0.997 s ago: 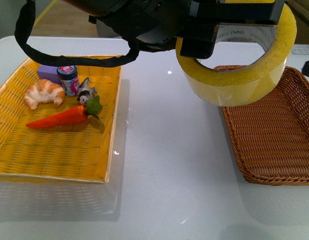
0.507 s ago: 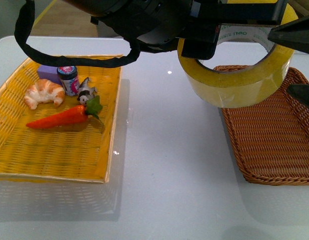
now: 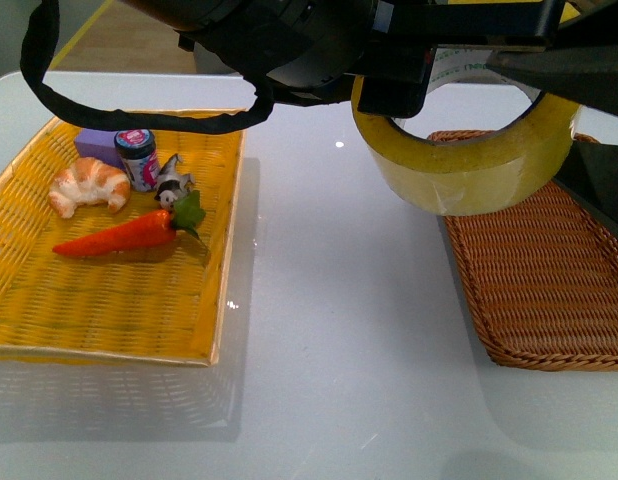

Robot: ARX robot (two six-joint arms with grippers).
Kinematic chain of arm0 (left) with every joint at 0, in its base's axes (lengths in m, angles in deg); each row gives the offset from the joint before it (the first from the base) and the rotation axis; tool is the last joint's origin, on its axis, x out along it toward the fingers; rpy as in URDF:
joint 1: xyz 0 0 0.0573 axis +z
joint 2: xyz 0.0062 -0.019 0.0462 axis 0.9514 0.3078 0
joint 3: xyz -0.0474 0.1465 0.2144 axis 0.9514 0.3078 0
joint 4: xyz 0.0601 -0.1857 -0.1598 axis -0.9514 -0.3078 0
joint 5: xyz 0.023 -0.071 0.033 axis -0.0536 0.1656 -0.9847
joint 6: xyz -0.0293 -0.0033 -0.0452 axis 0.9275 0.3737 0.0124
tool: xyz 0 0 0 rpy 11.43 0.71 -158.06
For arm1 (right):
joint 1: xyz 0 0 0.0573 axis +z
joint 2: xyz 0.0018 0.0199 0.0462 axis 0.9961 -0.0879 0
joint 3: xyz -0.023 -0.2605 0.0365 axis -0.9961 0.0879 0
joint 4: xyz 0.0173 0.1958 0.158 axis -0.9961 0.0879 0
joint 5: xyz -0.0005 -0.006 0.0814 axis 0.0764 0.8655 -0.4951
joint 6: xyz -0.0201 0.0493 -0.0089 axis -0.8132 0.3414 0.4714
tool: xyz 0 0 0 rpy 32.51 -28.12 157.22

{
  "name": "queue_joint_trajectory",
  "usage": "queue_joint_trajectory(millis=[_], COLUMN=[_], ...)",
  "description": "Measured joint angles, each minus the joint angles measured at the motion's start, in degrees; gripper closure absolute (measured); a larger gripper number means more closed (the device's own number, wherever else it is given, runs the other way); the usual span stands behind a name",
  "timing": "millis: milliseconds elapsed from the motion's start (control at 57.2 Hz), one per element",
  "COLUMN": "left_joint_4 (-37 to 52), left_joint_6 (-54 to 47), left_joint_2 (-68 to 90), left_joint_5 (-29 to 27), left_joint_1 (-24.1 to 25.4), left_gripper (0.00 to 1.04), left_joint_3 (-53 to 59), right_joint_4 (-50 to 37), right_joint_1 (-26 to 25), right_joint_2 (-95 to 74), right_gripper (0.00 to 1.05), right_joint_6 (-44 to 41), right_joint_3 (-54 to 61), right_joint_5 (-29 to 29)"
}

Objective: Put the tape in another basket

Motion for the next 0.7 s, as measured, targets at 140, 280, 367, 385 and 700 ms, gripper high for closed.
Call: queue_joint_trajectory(millis=[140, 280, 367, 385, 700], left_joint_4=[0.0, 0.0, 0.0, 0.0, 0.0], left_joint_6=[0.2, 0.3, 0.3, 0.3, 0.4], left_joint_2=[0.0, 0.0, 0.0, 0.0, 0.0], left_joint_5=[0.1, 0.5, 0.6, 0.6, 1.1], left_joint_1=[0.2, 0.3, 0.3, 0.3, 0.4], left_gripper=[0.89, 0.89, 0.89, 0.89, 0.61], left_joint_3=[0.0, 0.0, 0.0, 0.0, 0.0], right_joint_4=[-1.3, -1.5, -1.5, -1.5, -2.1], right_joint_1=[0.0, 0.0, 0.1, 0.1, 0.4], right_joint_2=[0.0, 0.0, 0.0, 0.0, -0.1], right_gripper=[0.54, 0.56, 0.56, 0.56, 0.57], right_joint_6=[1.1, 1.1, 1.0, 1.0, 2.1], right_joint_3=[0.1, 0.1, 0.1, 0.1, 0.3], right_joint_5=[0.3, 0.2, 0.2, 0.2, 0.9])
